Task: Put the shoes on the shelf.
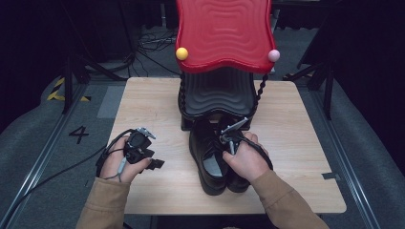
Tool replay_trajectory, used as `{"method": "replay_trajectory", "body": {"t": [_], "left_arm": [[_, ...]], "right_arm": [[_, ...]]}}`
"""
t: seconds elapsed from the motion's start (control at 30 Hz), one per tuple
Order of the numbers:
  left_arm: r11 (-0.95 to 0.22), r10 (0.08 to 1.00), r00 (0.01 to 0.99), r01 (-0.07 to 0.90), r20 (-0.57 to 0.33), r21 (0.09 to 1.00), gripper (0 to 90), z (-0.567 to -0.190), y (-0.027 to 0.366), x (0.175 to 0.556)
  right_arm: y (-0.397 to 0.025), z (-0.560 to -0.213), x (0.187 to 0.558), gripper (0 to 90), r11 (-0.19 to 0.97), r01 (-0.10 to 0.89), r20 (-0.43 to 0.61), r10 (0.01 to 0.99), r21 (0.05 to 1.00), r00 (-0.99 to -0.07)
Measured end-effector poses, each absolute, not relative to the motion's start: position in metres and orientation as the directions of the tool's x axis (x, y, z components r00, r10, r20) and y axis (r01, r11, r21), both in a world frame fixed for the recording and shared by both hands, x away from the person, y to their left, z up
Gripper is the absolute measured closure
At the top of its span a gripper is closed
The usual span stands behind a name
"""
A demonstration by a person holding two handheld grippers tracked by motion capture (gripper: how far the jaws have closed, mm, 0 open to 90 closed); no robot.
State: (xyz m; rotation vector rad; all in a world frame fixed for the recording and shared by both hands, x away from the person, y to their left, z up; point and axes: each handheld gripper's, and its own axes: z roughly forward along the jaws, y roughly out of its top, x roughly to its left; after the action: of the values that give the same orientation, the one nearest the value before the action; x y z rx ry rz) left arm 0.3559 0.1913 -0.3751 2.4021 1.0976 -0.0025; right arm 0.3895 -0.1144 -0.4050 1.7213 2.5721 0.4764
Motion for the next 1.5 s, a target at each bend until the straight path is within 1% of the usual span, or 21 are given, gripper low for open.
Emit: {"method": "replay_trajectory", "body": {"t": [0.2,0.33,0.37,0.6,0.77,1.37,1.5], "left_arm": [[-0.552,0.709,0.676,0.710,-0.201,0.438,42.7,-0.375,0.192,0.356],[-0.550,0.711,0.674,0.711,-0.201,0.439,42.7,-0.375,0.192,0.356],[-0.550,0.711,0.674,0.711,-0.200,0.439,42.7,-0.374,0.192,0.356],[-0.540,0.715,0.669,0.712,-0.203,0.448,42.7,-0.372,0.194,0.355],[-0.538,0.716,0.667,0.714,-0.204,0.448,42.7,-0.373,0.198,0.355],[-0.518,0.730,0.651,0.726,-0.210,0.453,42.9,-0.372,0.203,0.355],[-0.516,0.730,0.650,0.726,-0.210,0.455,43.0,-0.372,0.203,0.355]], "right_arm": [[-0.124,-0.402,0.389,82.4,0.351,0.907,0.145,0.910,0.233,-0.389],[-0.136,-0.395,0.387,82.5,0.341,0.912,0.168,0.909,0.226,-0.382],[-0.138,-0.392,0.384,82.5,0.349,0.913,0.186,0.903,0.213,-0.388],[-0.140,-0.381,0.376,82.5,0.388,0.902,0.176,0.890,0.190,-0.420],[-0.145,-0.365,0.371,82.4,0.423,0.882,0.147,0.878,0.205,-0.455],[-0.171,-0.318,0.353,82.2,0.450,0.871,0.129,0.869,0.195,-0.478],[-0.179,-0.306,0.347,82.2,0.449,0.869,0.132,0.868,0.208,-0.479]]}}
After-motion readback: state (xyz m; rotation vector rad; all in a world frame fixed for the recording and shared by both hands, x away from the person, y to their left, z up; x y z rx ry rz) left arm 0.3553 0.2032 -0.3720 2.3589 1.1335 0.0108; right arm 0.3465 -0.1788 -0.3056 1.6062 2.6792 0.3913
